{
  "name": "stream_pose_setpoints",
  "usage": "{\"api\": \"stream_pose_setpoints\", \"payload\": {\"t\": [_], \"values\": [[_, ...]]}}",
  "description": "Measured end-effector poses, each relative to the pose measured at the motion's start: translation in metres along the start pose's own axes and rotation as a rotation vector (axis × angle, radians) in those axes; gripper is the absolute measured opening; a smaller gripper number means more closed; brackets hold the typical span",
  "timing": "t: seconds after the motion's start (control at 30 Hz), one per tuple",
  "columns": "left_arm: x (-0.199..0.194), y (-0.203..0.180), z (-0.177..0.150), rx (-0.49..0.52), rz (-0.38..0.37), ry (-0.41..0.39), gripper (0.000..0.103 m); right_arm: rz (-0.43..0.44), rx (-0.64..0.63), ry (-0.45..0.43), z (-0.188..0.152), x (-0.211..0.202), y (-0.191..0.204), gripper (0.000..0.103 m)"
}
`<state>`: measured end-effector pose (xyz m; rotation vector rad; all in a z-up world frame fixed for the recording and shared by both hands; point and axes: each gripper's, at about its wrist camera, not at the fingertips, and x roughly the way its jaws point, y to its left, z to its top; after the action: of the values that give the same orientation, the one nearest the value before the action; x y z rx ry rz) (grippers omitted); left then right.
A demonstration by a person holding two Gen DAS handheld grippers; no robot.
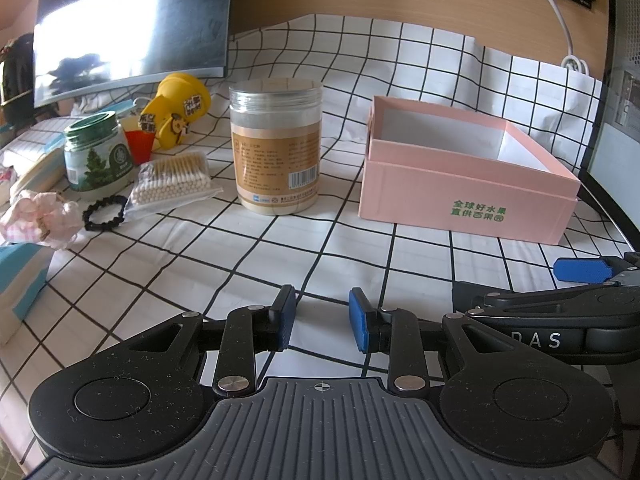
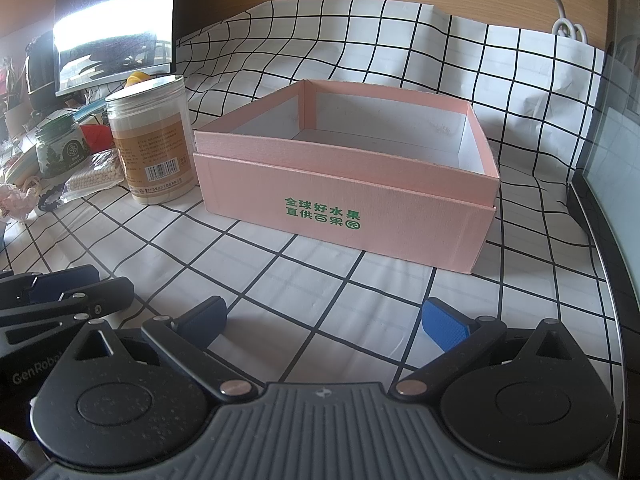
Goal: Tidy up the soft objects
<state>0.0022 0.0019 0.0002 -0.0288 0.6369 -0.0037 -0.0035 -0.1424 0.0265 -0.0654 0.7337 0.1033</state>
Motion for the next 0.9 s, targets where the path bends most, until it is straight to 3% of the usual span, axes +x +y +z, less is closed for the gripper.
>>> {"api": "stream_pose_setpoints", "payload": {"t": [0.27, 0.47, 0.63, 0.77, 0.83, 0.9], "values": [[0.0, 0.0, 0.0, 0.004, 0.001, 0.003, 0.033, 0.008, 0.001, 0.004, -0.002, 0.0, 0.0, 0.103], [-0.002, 0.004, 0.005, 0.028, -0.022, 0.053, 0.033, 0.039, -0.034, 0.156, 0.013, 0.002, 0.0, 0.103], [-0.005, 0.026, 0.016, -0.043, -0.131, 0.164, 0.031, 0.052, -0.057, 0.262, 0.025, 0.008, 0.001, 0.103], [-0.01, 0.043, 0.025, 0.014, -0.278, 0.292, 0.025, 0.066, -0.078, 0.301, 0.031, 0.012, 0.005, 0.103], [-0.025, 0.062, 0.028, -0.008, -0.344, 0.289, 0.025, 0.051, -0.069, 0.313, 0.033, 0.011, 0.01, 0.103], [-0.049, 0.082, 0.031, -0.014, -0.327, 0.241, 0.025, 0.037, -0.074, 0.273, 0.037, 0.003, 0.02, 0.103]]}}
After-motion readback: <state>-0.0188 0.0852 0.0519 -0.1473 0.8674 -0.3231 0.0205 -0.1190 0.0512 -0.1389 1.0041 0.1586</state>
